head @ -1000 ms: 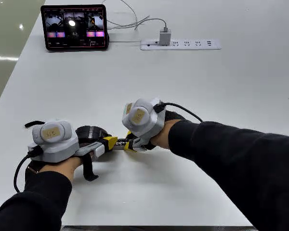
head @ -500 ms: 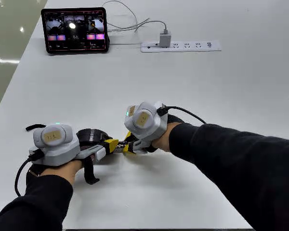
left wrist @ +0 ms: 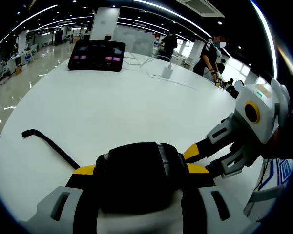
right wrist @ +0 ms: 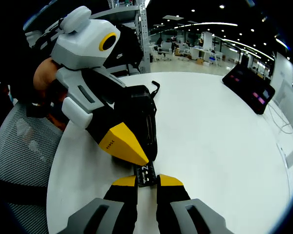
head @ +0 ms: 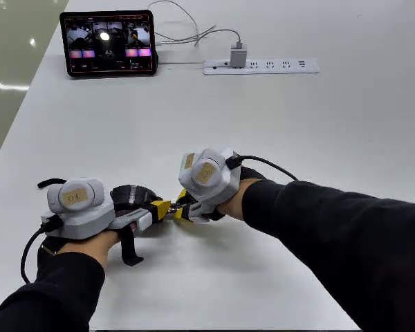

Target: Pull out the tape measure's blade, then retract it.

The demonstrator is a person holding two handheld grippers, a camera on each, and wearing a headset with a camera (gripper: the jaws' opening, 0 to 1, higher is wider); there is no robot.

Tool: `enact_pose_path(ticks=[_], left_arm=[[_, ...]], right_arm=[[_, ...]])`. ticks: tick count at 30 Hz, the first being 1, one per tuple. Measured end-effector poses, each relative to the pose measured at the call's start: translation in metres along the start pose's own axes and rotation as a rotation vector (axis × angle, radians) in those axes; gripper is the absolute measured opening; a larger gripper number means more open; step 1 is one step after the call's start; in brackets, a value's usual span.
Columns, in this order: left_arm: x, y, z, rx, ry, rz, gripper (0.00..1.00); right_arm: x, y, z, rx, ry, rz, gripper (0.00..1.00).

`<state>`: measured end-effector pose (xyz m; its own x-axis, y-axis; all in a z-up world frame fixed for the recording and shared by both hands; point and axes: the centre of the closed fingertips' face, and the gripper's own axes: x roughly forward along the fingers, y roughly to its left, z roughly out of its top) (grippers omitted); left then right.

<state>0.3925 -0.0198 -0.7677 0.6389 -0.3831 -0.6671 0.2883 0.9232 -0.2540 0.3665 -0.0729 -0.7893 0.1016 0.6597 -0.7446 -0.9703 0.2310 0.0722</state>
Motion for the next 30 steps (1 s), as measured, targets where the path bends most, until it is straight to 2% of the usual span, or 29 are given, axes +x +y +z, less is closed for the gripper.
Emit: enact_pose_path(ticks=[10, 14, 16, 26, 30], left_arm=[[-0.0005, 0.0005, 0.0001, -0.001, -0.003, -0.004, 0.63], [-0.0003, 0.0009, 0.0, -0.001, -0.001, -0.004, 0.64], [-0.0002, 0.0007, -0.0002, -0.002, 0.001, -0.004, 0.64], [-0.0001, 0.0002, -0.0004, -0.005, 0.0, -0.006, 0.64], [0.0005, 0.0007, -0.0002, -0.005, 0.0, -0.005, 0.63]], right_arm=[[0.0039, 0.0008, 0.0032, -0.016, -0.001, 0.01, 0.1], [0.0043, 0.0004, 0.0048, -0.001, -0.014, 0.023, 0.1], [0.0042, 0.001, 0.0045, -0.018, -0.016, 0.021, 0.1], [0.005, 0.0016, 0.0073, -0.02, -0.048, 0.021, 0.1], [0.0061, 0.0015, 0.0083, -0.022, -0.045, 0.022, 0.1]])
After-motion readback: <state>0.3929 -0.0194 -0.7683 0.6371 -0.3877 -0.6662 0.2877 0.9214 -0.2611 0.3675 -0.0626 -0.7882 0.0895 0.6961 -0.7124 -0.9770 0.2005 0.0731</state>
